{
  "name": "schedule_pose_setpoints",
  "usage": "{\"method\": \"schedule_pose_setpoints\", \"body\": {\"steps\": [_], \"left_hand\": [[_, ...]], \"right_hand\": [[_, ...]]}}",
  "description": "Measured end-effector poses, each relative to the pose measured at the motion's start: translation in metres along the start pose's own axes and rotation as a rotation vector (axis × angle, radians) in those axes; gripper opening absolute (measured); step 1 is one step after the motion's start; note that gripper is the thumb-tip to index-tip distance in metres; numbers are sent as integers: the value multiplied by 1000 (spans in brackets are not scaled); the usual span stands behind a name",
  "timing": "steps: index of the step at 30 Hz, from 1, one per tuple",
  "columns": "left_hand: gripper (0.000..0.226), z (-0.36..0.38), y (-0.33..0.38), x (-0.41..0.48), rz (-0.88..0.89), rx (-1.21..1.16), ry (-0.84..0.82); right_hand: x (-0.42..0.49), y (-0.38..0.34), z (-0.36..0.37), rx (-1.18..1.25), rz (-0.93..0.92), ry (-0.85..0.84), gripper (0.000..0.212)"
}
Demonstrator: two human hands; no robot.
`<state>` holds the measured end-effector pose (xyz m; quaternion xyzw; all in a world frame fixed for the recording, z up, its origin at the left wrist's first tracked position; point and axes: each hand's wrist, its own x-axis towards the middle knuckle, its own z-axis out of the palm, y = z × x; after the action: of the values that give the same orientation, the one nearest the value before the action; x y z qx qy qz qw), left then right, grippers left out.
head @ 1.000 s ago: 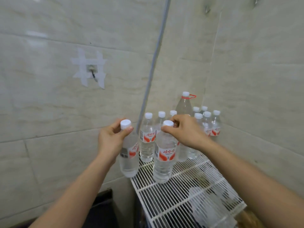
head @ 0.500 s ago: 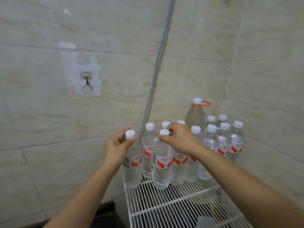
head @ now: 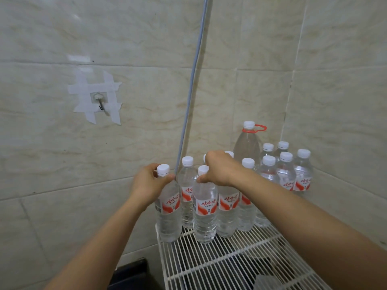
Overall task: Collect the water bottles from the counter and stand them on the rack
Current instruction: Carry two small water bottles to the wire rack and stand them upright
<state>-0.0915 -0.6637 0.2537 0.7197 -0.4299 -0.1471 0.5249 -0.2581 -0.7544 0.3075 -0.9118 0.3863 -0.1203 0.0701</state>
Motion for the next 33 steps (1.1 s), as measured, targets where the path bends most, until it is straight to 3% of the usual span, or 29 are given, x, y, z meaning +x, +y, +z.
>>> {"method": "schedule_pose_setpoints", "body": {"steps": [6,17,33], "left_hand": [[27,0,1,8,67,-42,-54],[45,0,-6,17,84,-29,-76],[36,20,-12,-8,-27,-181,152]], "right_hand": [[3,2,1,2,-4,-14,44],[0,3,1,34,-1,-15,45],[-10,-9,-2,-44,-1,-18,43]]}}
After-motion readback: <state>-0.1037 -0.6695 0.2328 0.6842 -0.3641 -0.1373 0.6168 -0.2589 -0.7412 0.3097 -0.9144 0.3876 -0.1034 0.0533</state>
